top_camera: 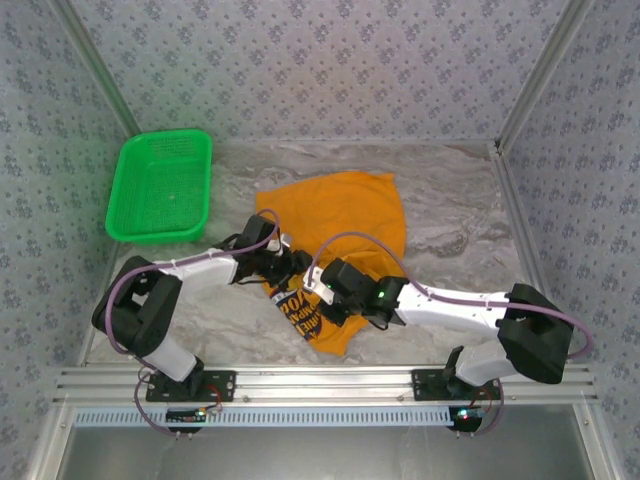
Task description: Fold the inside-out t-shirt
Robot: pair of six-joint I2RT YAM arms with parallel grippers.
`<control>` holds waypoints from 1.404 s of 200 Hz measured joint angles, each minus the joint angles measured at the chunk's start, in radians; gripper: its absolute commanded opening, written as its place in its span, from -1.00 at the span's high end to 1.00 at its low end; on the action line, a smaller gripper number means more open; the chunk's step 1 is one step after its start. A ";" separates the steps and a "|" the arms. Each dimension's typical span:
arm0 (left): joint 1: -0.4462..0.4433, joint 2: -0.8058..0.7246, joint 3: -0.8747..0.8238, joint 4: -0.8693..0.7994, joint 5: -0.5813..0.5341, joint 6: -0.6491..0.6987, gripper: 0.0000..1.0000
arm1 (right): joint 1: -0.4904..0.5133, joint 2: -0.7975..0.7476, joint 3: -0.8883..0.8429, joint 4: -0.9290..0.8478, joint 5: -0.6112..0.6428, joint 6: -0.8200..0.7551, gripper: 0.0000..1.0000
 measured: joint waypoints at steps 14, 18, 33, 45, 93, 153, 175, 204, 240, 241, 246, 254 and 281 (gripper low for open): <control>0.000 -0.008 0.000 -0.009 -0.001 0.020 0.23 | -0.001 0.000 0.000 0.000 0.002 0.001 0.70; 0.000 -0.011 0.000 -0.012 -0.001 0.033 0.34 | -0.002 0.000 0.000 0.000 0.002 0.000 0.66; -0.001 -0.030 0.001 -0.030 0.000 0.060 0.78 | -0.009 -0.008 0.000 -0.001 0.000 0.011 0.44; -0.004 -0.045 0.001 -0.041 0.003 0.089 0.92 | -0.019 -0.024 0.000 0.000 0.000 0.012 0.29; -0.026 -0.167 0.008 -0.185 -0.045 0.178 0.83 | -0.158 -0.156 0.047 0.002 0.080 0.055 -0.94; -0.179 -0.175 0.037 -0.285 -0.050 0.266 0.82 | -0.522 0.330 0.705 -0.251 0.094 0.306 -0.68; -0.206 -0.174 0.096 -0.326 -0.050 0.299 0.95 | -0.539 0.505 0.845 -0.344 0.093 0.372 -0.52; -0.211 -0.182 0.151 -0.369 -0.047 0.330 1.00 | -0.525 0.700 0.979 -0.444 0.066 0.423 -0.37; -0.211 -0.184 0.207 -0.444 -0.051 0.342 1.00 | -0.518 0.851 1.110 -0.562 0.035 0.471 -0.17; -0.211 -0.183 0.208 -0.445 -0.051 0.342 1.00 | -0.518 0.857 1.116 -0.566 0.032 0.472 -0.18; -0.212 -0.182 0.215 -0.450 -0.051 0.341 1.00 | -0.518 0.872 1.133 -0.578 0.027 0.480 -0.10; -0.212 -0.177 0.226 -0.453 -0.050 0.341 1.00 | -0.519 0.894 1.153 -0.592 0.017 0.492 -0.06; -0.212 -0.155 0.266 -0.480 -0.043 0.344 1.00 | -0.519 0.933 1.184 -0.633 -0.006 0.534 -0.07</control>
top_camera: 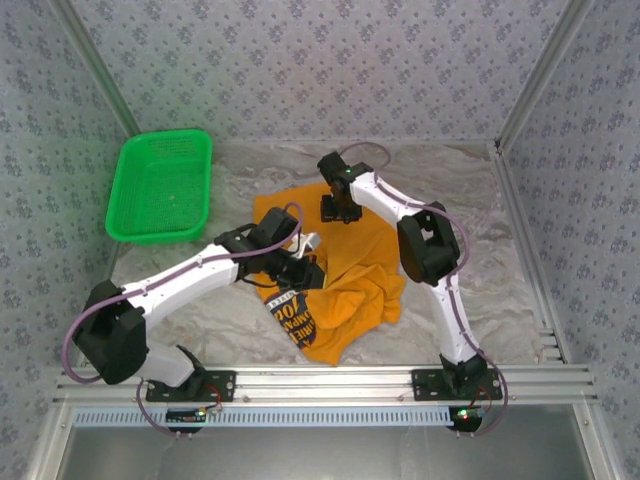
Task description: Fold the inside-out t-shirt
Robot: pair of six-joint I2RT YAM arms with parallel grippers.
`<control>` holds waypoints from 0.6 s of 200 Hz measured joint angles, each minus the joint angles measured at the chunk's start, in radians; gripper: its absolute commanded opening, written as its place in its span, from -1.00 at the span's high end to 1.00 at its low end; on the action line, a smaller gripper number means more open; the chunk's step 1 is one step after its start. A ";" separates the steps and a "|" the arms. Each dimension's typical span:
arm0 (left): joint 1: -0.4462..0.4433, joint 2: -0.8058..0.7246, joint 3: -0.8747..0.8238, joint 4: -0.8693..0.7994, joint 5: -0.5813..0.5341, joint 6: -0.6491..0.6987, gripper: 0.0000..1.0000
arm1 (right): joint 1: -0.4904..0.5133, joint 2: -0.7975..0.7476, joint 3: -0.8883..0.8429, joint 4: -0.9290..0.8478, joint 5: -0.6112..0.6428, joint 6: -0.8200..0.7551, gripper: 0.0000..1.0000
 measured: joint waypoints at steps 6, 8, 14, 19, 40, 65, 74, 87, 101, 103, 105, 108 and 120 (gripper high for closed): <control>0.000 0.000 0.005 -0.004 0.000 0.001 1.00 | 0.001 0.001 0.000 -0.014 0.001 0.014 -0.08; 0.000 0.000 0.007 -0.006 0.000 0.000 1.00 | 0.002 0.001 0.000 -0.018 0.001 0.018 -0.09; 0.000 0.000 0.010 -0.007 0.000 0.000 1.00 | 0.003 0.001 0.000 -0.031 0.002 0.027 -0.11; 0.000 0.000 0.011 -0.006 0.000 0.000 1.00 | 0.006 0.001 0.000 -0.043 0.002 0.036 -0.12; -0.002 0.001 0.010 -0.007 0.000 0.000 1.00 | 0.024 -0.004 -0.005 -0.093 0.019 0.064 -0.13; -0.004 0.001 0.010 -0.006 0.000 0.000 1.00 | 0.061 -0.051 -0.076 -0.118 0.043 0.089 -0.07; -0.004 0.001 0.008 -0.003 0.000 0.000 1.00 | 0.076 -0.073 -0.102 -0.125 0.047 0.097 -0.03; -0.004 0.003 0.002 0.001 0.000 0.000 1.00 | 0.101 -0.089 -0.120 -0.137 0.050 0.108 0.20; -0.004 0.004 -0.009 0.006 -0.004 0.000 1.00 | 0.126 -0.090 -0.121 -0.138 0.059 0.123 0.67; -0.004 0.004 -0.011 0.008 -0.004 0.000 1.00 | 0.130 -0.090 -0.121 -0.138 0.061 0.116 0.76; -0.004 0.004 -0.013 0.010 -0.004 0.000 1.00 | 0.132 -0.090 -0.121 -0.138 0.062 0.122 0.83; -0.004 0.004 -0.016 0.011 -0.004 0.000 1.00 | 0.138 -0.090 -0.122 -0.138 0.063 0.126 0.90; -0.004 0.005 -0.021 0.006 -0.008 0.001 1.00 | 0.155 -0.090 -0.124 -0.136 0.068 0.139 1.00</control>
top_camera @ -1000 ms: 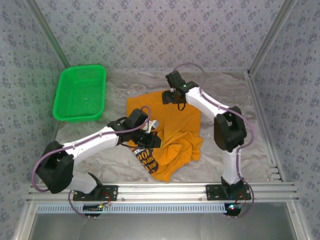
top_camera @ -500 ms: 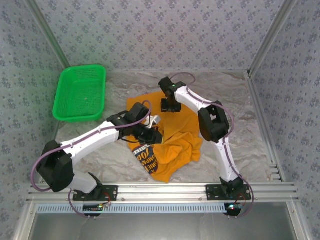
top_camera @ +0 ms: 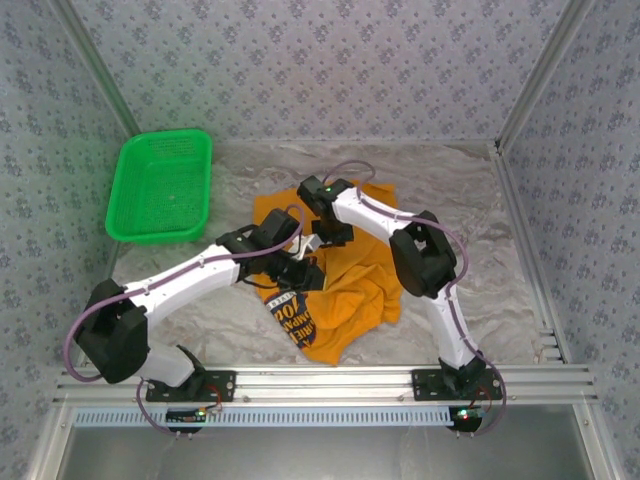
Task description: Fold the inside-out t-shirt
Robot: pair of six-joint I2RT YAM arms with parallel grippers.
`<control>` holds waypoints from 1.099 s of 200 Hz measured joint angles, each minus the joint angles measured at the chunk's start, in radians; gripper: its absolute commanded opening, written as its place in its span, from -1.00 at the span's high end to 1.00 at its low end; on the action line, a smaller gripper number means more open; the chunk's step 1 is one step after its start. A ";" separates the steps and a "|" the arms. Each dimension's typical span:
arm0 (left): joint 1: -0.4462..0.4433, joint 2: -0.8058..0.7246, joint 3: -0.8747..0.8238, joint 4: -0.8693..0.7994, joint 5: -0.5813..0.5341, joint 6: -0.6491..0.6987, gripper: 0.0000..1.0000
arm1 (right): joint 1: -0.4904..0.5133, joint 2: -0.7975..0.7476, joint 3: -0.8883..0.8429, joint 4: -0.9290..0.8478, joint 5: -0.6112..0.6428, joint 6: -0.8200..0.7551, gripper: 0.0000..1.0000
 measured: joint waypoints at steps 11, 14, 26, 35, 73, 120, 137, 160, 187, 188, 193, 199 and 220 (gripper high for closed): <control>0.000 0.002 0.000 -0.002 -0.007 0.007 1.00 | 0.008 0.000 0.000 0.003 0.007 0.005 1.00; 0.000 0.002 0.000 -0.003 -0.009 0.008 1.00 | 0.010 0.000 0.000 0.004 0.008 0.010 1.00; 0.000 0.003 0.002 -0.015 -0.019 0.023 1.00 | 0.009 0.000 0.001 0.005 0.022 0.010 1.00; 0.000 0.003 0.006 -0.031 -0.026 0.034 1.00 | 0.004 0.000 0.005 0.005 0.035 0.010 1.00; 0.016 0.001 0.084 -0.129 -0.067 0.116 1.00 | -0.049 -0.011 0.075 -0.014 0.127 0.010 1.00; 0.164 -0.098 0.253 -0.255 -0.189 0.349 1.00 | -0.216 -0.148 0.090 -0.026 0.176 0.014 1.00; 0.234 -0.131 0.344 -0.227 -0.229 0.429 1.00 | -0.282 -0.225 0.092 -0.022 0.151 0.022 1.00; 0.258 -0.106 0.509 -0.232 -0.250 0.539 1.00 | -0.303 -0.370 0.092 0.036 0.185 0.028 1.00; 0.258 -0.052 0.717 -0.284 -0.247 0.670 1.00 | -0.306 -0.534 0.069 0.128 0.253 0.034 1.00; 0.258 -0.051 0.721 -0.285 -0.246 0.673 1.00 | -0.306 -0.538 0.067 0.131 0.254 0.035 1.00; 0.258 -0.048 0.742 -0.290 -0.250 0.697 1.00 | -0.306 -0.572 0.048 0.151 0.265 0.037 1.00; 0.258 -0.048 0.758 -0.295 -0.253 0.719 1.00 | -0.306 -0.613 0.021 0.173 0.271 0.043 1.00; 0.257 -0.049 0.772 -0.313 -0.266 0.788 1.00 | -0.307 -0.723 -0.067 0.217 0.272 0.072 1.00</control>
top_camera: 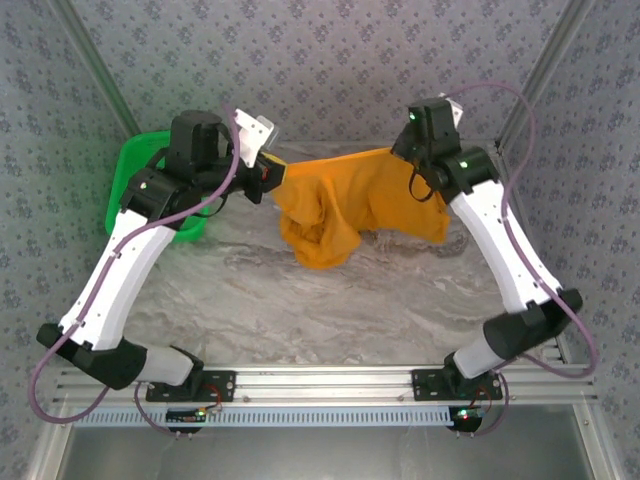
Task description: Fold the inside-out t-shirt
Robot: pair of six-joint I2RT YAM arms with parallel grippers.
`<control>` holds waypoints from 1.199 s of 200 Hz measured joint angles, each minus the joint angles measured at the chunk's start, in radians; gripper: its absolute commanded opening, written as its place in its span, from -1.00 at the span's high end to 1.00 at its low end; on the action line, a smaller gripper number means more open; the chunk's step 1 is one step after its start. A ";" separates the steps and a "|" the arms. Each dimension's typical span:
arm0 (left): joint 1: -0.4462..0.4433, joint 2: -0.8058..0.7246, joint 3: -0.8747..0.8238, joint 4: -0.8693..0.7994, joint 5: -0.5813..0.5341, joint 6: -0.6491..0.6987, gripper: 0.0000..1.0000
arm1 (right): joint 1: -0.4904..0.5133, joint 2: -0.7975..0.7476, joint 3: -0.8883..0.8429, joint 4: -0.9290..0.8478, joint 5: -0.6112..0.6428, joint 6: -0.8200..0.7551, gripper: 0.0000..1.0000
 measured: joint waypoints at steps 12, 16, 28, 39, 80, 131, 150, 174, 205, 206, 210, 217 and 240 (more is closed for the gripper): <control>0.000 -0.006 -0.034 0.009 -0.017 0.021 1.00 | 0.000 -0.036 -0.054 0.019 0.000 0.023 1.00; 0.000 -0.011 -0.055 0.016 -0.023 0.024 1.00 | 0.000 -0.045 -0.076 0.024 -0.003 0.032 1.00; 0.000 -0.031 -0.143 0.040 -0.046 0.029 1.00 | 0.000 -0.057 -0.154 0.036 -0.015 0.071 1.00; -0.001 -0.048 -0.237 0.059 -0.059 0.026 1.00 | 0.009 -0.058 -0.249 0.043 -0.028 0.112 1.00; 0.001 -0.101 -0.585 0.077 -0.055 -0.004 1.00 | 0.172 -0.004 -0.633 0.032 -0.033 0.284 0.08; 0.019 -0.122 -0.714 0.043 -0.049 -0.018 1.00 | 0.052 0.165 -0.705 -0.047 -0.248 0.221 -0.08; 0.041 -0.122 -0.714 0.045 -0.060 -0.034 1.00 | -0.066 0.166 -0.695 -0.050 -0.363 0.073 -0.30; 0.080 -0.124 -0.714 0.058 -0.060 -0.057 1.00 | -0.136 0.175 -0.658 -0.061 -0.433 -0.110 -0.27; 0.102 -0.126 -0.714 0.069 -0.040 -0.069 1.00 | -0.200 0.109 -0.745 -0.010 -0.542 -0.198 -0.17; 0.103 -0.126 -0.714 0.069 -0.039 -0.070 1.00 | -0.204 0.105 -0.750 -0.010 -0.542 -0.200 -0.17; 0.104 -0.126 -0.715 0.069 -0.036 -0.071 1.00 | -0.223 0.087 -0.774 -0.005 -0.549 -0.204 -0.18; 0.105 -0.126 -0.715 0.069 -0.031 -0.071 1.00 | -0.254 0.056 -0.812 0.000 -0.555 -0.209 -0.18; 0.114 -0.127 -0.718 0.074 -0.009 -0.075 1.00 | -0.312 -0.023 -0.905 0.024 -0.585 -0.221 -0.17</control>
